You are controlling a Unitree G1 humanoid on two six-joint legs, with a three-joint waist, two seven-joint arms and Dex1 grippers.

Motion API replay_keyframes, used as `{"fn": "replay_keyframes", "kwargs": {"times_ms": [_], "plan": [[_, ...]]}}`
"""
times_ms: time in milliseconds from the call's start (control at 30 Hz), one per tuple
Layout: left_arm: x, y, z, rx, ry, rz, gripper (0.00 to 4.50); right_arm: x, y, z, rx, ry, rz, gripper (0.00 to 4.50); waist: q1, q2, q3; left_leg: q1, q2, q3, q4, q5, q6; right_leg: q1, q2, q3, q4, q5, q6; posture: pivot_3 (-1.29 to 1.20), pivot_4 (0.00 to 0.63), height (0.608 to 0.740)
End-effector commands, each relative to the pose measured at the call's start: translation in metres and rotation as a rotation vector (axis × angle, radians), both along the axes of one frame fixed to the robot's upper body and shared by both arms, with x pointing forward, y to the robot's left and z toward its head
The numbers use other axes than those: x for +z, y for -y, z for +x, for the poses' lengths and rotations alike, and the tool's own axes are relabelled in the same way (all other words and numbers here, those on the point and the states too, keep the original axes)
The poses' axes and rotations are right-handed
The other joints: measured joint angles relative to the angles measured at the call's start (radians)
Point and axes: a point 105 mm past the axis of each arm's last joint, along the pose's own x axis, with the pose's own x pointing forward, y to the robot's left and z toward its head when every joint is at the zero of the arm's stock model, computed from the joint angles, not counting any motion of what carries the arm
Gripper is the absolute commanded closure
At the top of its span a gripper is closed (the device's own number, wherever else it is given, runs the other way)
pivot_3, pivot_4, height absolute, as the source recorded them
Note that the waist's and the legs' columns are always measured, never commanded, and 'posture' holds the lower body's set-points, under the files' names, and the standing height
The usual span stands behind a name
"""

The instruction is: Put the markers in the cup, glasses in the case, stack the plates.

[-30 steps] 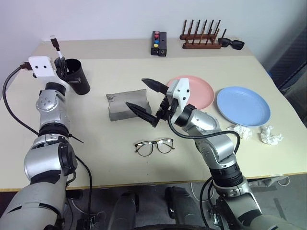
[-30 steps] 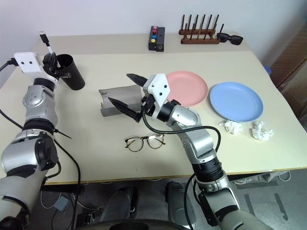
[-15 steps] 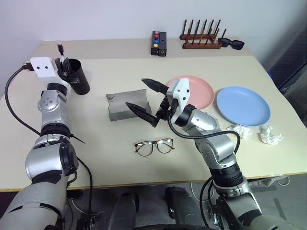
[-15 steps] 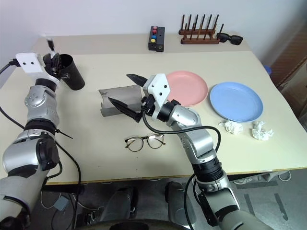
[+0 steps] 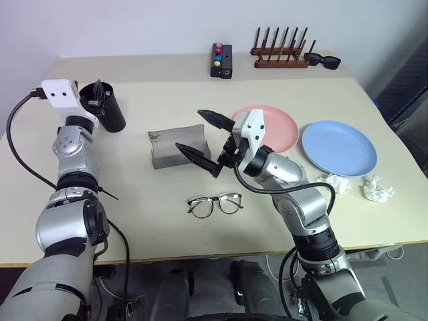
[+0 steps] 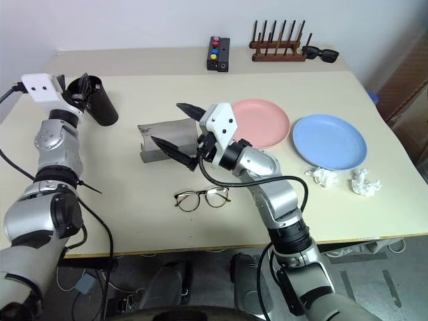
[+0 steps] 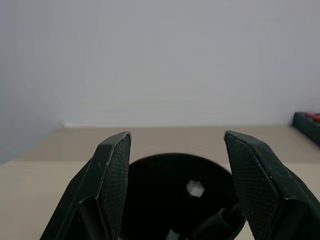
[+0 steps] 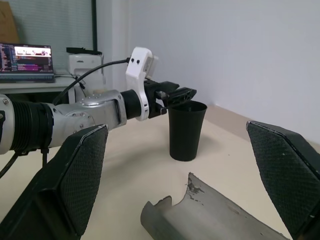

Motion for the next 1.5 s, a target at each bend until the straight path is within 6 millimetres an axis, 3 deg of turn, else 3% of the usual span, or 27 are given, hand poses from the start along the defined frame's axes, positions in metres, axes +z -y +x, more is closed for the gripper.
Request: {"fn": "replay_keyframes", "kwargs": {"times_ms": [33, 100, 233, 367, 400, 500, 700, 833, 933, 1167, 1500], "plan": [[0.034, 0.010, -0.006, -0.099, 0.104, 0.041, 1.51, 0.011, 0.016, 0.002, -0.045, 0.049, -0.002, 0.00, 0.001, 0.000, 0.000, 0.000, 0.000, 0.000, 0.000, 0.000, 0.000, 0.000, 0.000, 0.000, 0.000, 0.000, 0.000, 0.00, 0.150, 0.735], [0.027, 0.026, -0.008, -0.227, 0.036, 0.123, 1.51, 0.006, 0.032, 0.007, -0.086, 0.036, -0.044, 0.00, 0.002, 0.000, 0.000, 0.000, 0.000, 0.000, 0.000, 0.000, 0.000, 0.000, 0.000, 0.000, -0.001, 0.000, 0.000, 0.00, 0.150, 0.735], [0.007, 0.061, -0.034, -0.547, -0.098, 0.191, 1.51, -0.005, 0.061, 0.007, -0.138, 0.015, -0.127, 0.00, -0.002, 0.000, 0.000, 0.000, 0.000, 0.001, -0.001, 0.000, 0.000, 0.001, -0.001, 0.000, -0.001, 0.000, 0.000, 0.00, 0.150, 0.735], [-0.028, 0.107, -0.074, -0.859, -0.328, 0.417, 0.20, -0.014, 0.074, 0.004, -0.165, -0.003, -0.168, 0.00, -0.005, 0.001, 0.001, 0.000, 0.003, 0.000, -0.002, 0.000, 0.000, 0.000, 0.002, 0.001, -0.001, 0.000, -0.001, 0.00, 0.150, 0.735], [-0.035, 0.112, -0.080, -0.888, -0.372, 0.461, 0.02, -0.015, 0.075, 0.003, -0.165, -0.006, -0.174, 0.00, -0.003, 0.001, 0.001, 0.001, 0.003, 0.000, -0.002, 0.000, 0.000, 0.000, 0.002, 0.001, -0.001, -0.001, -0.002, 0.00, 0.150, 0.735], [-0.059, 0.123, -0.084, -0.955, -0.509, 0.623, 0.02, -0.021, 0.075, -0.007, -0.142, -0.031, -0.186, 0.00, 0.002, 0.001, 0.000, 0.002, 0.003, 0.000, -0.002, 0.000, 0.000, 0.000, 0.003, 0.001, 0.000, -0.004, -0.007, 0.00, 0.150, 0.735], [-0.088, 0.133, -0.077, -0.996, -0.656, 0.778, 0.02, -0.025, 0.071, -0.014, -0.138, -0.048, -0.181, 0.00, 0.001, 0.001, 0.001, 0.001, 0.002, 0.001, -0.001, 0.000, 0.000, 0.001, 0.002, 0.001, -0.002, -0.004, -0.006, 0.00, 0.150, 0.735], [-0.096, 0.136, -0.072, -1.006, -0.689, 0.831, 0.02, -0.025, 0.070, -0.015, -0.157, -0.049, -0.166, 0.00, 0.000, 0.001, 0.001, 0.001, 0.002, 0.001, -0.002, 0.000, 0.000, 0.001, 0.002, 0.001, -0.003, -0.004, -0.004, 0.00, 0.150, 0.735], [-0.099, 0.137, -0.065, -0.990, -0.688, 0.850, 0.90, -0.025, 0.069, -0.017, -0.168, -0.050, -0.156, 0.00, 0.001, 0.001, 0.001, 0.001, 0.003, 0.001, -0.002, 0.000, 0.000, 0.001, 0.002, 0.001, -0.003, -0.004, -0.005, 0.00, 0.150, 0.735], [-0.106, 0.135, -0.064, -0.979, -0.648, 0.906, 4.46, -0.026, 0.067, -0.020, -0.171, -0.056, -0.148, 0.00, 0.001, 0.001, 0.001, 0.000, 0.003, 0.001, -0.001, 0.000, 0.000, 0.001, 0.002, 0.001, -0.003, -0.003, -0.003, 0.00, 0.150, 0.735], [-0.092, 0.145, -0.100, -1.183, -0.662, 0.834, 4.46, -0.024, 0.062, -0.017, -0.147, -0.057, -0.143, 0.00, 0.000, 0.002, 0.001, 0.000, 0.003, 0.001, -0.002, 0.000, 0.000, 0.001, 0.002, 0.001, -0.003, -0.003, -0.003, 0.00, 0.150, 0.735]]}}
